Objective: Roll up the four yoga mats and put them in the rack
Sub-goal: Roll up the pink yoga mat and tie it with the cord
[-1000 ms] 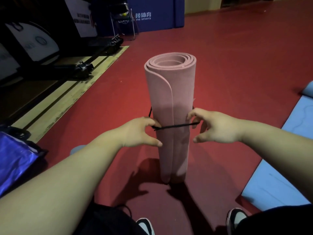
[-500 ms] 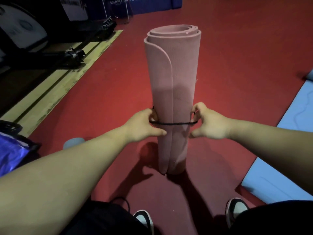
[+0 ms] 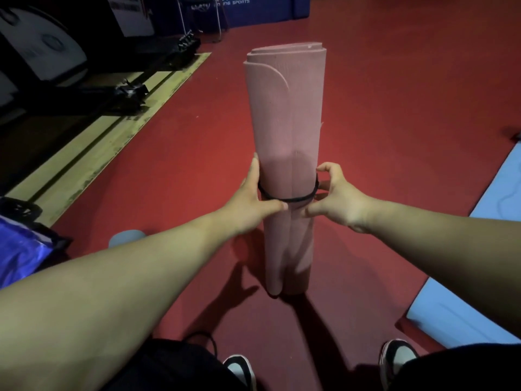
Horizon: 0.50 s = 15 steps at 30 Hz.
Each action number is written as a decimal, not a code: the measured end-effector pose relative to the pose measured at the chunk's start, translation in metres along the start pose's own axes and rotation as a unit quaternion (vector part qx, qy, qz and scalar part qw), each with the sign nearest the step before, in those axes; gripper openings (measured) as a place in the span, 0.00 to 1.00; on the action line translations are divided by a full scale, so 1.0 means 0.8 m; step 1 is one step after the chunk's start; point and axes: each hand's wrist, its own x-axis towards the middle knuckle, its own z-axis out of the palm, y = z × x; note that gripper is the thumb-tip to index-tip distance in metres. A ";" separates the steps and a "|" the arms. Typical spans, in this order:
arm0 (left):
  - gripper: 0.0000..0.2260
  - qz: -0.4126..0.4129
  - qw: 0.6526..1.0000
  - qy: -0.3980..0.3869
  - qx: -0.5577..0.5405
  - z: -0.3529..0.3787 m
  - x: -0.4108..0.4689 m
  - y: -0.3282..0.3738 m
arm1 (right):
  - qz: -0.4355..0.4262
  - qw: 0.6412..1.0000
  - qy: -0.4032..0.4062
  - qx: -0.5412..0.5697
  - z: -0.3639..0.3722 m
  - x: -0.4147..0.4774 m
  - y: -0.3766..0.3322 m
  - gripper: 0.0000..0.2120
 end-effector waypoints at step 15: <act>0.35 -0.161 0.977 0.110 0.083 -0.149 0.024 -0.183 | 0.060 0.985 -0.139 0.085 0.222 0.138 0.072 0.59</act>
